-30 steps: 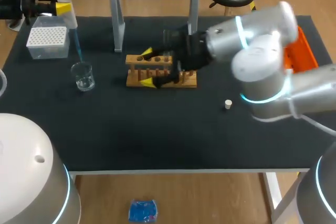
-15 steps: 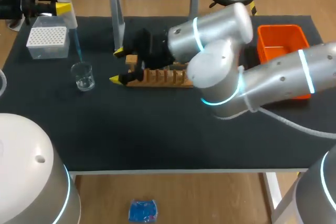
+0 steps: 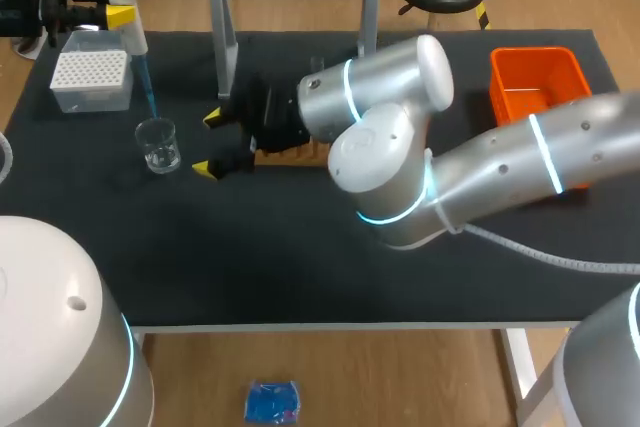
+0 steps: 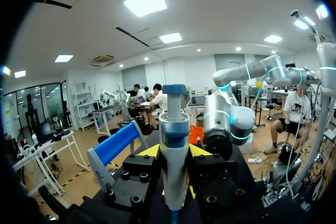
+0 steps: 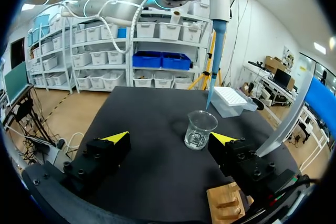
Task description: Invert the test tube, pick up the pipette, mount the tip to pipette, aspirate from beaker and dispense into the tube, eject the tip, return the pipette, and cap with the stopper.
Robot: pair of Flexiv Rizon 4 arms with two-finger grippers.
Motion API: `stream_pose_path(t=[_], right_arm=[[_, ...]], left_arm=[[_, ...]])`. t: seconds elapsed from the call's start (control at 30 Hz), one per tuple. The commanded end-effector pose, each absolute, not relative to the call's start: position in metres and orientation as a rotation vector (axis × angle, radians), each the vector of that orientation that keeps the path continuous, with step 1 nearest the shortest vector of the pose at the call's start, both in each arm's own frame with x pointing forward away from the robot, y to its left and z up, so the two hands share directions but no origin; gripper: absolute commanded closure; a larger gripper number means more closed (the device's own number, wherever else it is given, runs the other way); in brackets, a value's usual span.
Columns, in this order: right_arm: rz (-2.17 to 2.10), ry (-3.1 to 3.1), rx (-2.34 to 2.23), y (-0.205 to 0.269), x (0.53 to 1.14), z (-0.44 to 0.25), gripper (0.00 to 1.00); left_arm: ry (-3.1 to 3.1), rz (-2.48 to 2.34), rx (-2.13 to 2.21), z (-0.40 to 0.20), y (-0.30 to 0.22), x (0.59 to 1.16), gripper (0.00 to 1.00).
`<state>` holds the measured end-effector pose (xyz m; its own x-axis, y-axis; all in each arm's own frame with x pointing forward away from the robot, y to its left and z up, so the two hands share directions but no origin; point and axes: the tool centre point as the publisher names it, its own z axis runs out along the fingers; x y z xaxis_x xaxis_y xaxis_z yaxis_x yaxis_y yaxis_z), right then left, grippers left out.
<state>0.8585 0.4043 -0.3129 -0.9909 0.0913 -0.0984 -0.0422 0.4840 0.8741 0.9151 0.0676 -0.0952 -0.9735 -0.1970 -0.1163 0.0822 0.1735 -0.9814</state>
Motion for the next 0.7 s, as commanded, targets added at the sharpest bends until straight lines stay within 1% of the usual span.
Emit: stream_pose_path(t=[0.03, 0.33, 0.7], right_arm=[[1.597, 2.521, 0.055, 0.403, 0.857, -0.327, 0.00], [1.621, 2.510, 0.074, 0.390, 0.857, -0.337, 0.00], [1.662, 2.504, 0.066, 0.388, 0.856, -0.339, 0.00]], left_arm=[[2.229, -1.888, -0.109, -0.095, 0.068, 0.915, 1.00], [2.229, -1.888, -0.109, -0.095, 0.068, 0.915, 1.00], [2.229, -1.888, -0.109, -0.095, 0.068, 0.915, 1.00]])
